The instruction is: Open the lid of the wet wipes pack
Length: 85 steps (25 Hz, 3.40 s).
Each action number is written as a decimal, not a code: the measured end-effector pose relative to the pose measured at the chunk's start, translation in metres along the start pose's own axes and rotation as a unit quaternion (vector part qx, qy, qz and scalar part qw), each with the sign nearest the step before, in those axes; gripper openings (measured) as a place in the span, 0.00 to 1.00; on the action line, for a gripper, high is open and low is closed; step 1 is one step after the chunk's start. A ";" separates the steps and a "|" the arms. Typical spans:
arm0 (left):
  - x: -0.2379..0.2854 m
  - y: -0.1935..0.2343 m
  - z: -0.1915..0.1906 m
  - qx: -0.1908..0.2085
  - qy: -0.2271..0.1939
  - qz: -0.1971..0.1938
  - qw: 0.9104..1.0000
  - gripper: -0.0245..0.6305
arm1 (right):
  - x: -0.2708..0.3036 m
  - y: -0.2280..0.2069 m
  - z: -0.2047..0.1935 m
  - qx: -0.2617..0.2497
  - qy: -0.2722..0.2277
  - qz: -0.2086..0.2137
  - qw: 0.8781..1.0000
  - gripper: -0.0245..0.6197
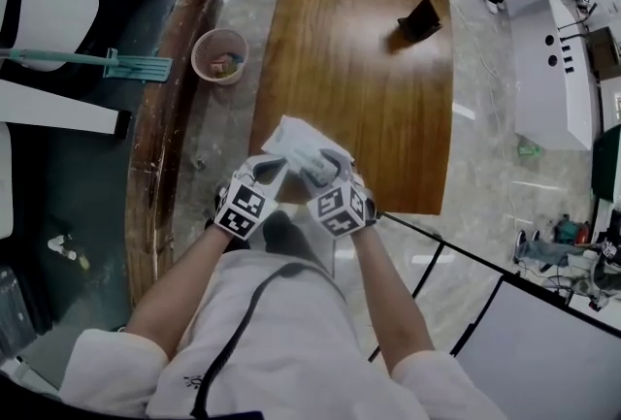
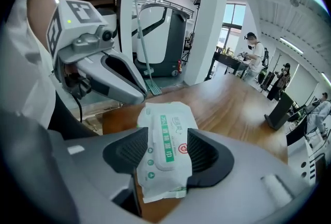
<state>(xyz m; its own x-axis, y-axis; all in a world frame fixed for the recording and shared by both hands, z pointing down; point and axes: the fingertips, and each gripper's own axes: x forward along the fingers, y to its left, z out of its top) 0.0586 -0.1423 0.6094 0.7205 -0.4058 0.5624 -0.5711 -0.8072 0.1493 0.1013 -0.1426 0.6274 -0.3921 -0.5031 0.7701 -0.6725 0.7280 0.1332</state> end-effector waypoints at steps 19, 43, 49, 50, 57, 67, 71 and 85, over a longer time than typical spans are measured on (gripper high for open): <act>0.029 -0.007 -0.021 -0.027 0.016 0.013 0.999 0.05 | 0.018 -0.009 -0.013 0.002 0.032 0.051 0.998 0.50; 0.041 -0.003 -0.036 -0.031 0.048 0.012 0.998 0.04 | 0.019 -0.015 -0.014 0.101 0.036 0.157 0.982 0.50; 0.042 -0.003 -0.037 -0.037 0.043 0.012 0.998 0.04 | 0.019 -0.015 -0.015 0.109 0.042 0.172 0.978 0.50; 0.042 -0.003 -0.035 -0.036 0.043 0.011 0.998 0.04 | 0.019 -0.015 -0.015 0.111 0.043 0.176 0.977 0.50; 0.041 -0.001 -0.034 -0.032 0.045 0.010 0.998 0.04 | 0.019 -0.016 -0.014 0.137 0.041 0.206 0.968 0.49; 0.038 -0.002 -0.038 -0.042 0.048 0.017 0.998 0.04 | 0.011 -0.018 -0.006 0.137 0.025 0.191 0.972 0.50; 0.038 -0.003 -0.038 -0.039 0.050 0.015 0.998 0.04 | 0.005 -0.024 0.000 0.138 0.004 0.173 0.975 0.50; 0.027 0.000 -0.032 -0.045 0.042 0.025 0.998 0.04 | -0.013 -0.067 0.021 0.163 -0.059 0.114 0.978 0.42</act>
<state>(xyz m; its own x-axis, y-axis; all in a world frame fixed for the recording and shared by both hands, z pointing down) 0.0653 -0.1398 0.6503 0.6568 -0.4036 0.6370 -0.6408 -0.7440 0.1893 0.1380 -0.1943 0.5953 -0.6120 -0.4087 0.6770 -0.7161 0.6498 -0.2551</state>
